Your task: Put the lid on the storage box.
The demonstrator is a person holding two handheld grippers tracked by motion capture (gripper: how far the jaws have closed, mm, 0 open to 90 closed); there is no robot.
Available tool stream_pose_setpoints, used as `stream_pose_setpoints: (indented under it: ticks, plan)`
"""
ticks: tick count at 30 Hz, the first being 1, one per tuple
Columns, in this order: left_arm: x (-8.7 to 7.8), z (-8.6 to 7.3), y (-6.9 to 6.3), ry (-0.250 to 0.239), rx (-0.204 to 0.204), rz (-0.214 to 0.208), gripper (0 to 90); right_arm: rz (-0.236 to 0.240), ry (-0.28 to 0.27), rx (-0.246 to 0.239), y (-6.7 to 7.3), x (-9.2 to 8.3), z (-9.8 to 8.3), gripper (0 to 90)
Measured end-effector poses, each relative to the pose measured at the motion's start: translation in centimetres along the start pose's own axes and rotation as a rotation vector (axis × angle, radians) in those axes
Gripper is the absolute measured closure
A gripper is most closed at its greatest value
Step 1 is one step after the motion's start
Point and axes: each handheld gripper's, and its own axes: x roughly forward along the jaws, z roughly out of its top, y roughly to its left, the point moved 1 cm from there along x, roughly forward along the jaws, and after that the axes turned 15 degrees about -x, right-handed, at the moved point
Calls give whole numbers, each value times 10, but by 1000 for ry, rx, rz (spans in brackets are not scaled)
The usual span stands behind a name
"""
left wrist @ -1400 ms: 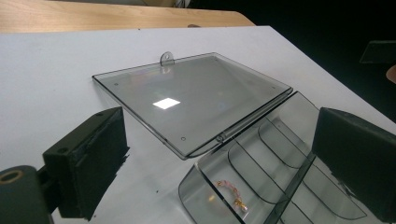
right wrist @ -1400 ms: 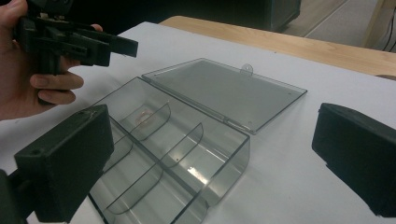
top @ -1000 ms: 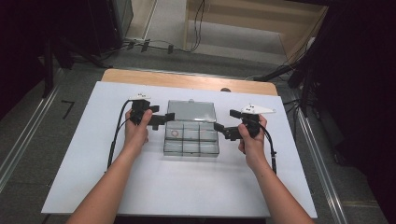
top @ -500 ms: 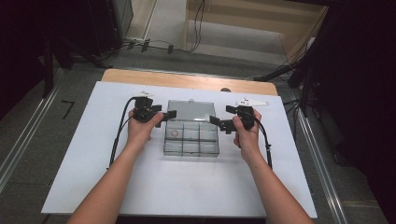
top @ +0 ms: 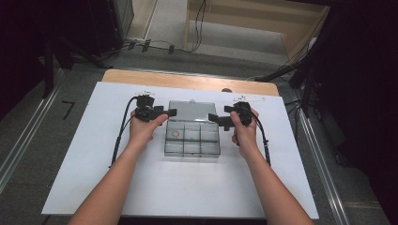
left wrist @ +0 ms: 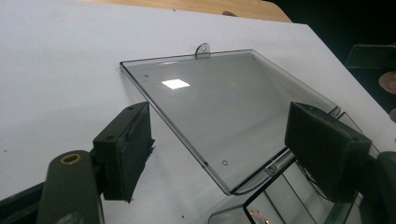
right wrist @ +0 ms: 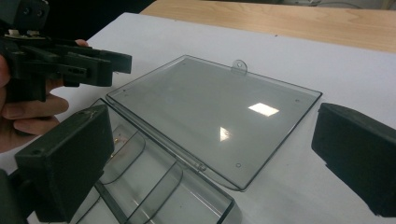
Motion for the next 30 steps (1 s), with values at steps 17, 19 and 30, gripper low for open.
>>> stream_pose_setpoints:
  ticks: [17, 19, 30]
  plan:
    - [10, -1, 4, 41, -57, 24, 414, 7, 46, 58, -11, 19, -7, 0]
    - [11, -1, 5, 44, -61, 21, 423, 8, 52, 63, -11, 20, -8, 0]
    - [16, -4, 5, 73, -69, 37, 447, 40, 60, 134, -14, 32, -11, 0]
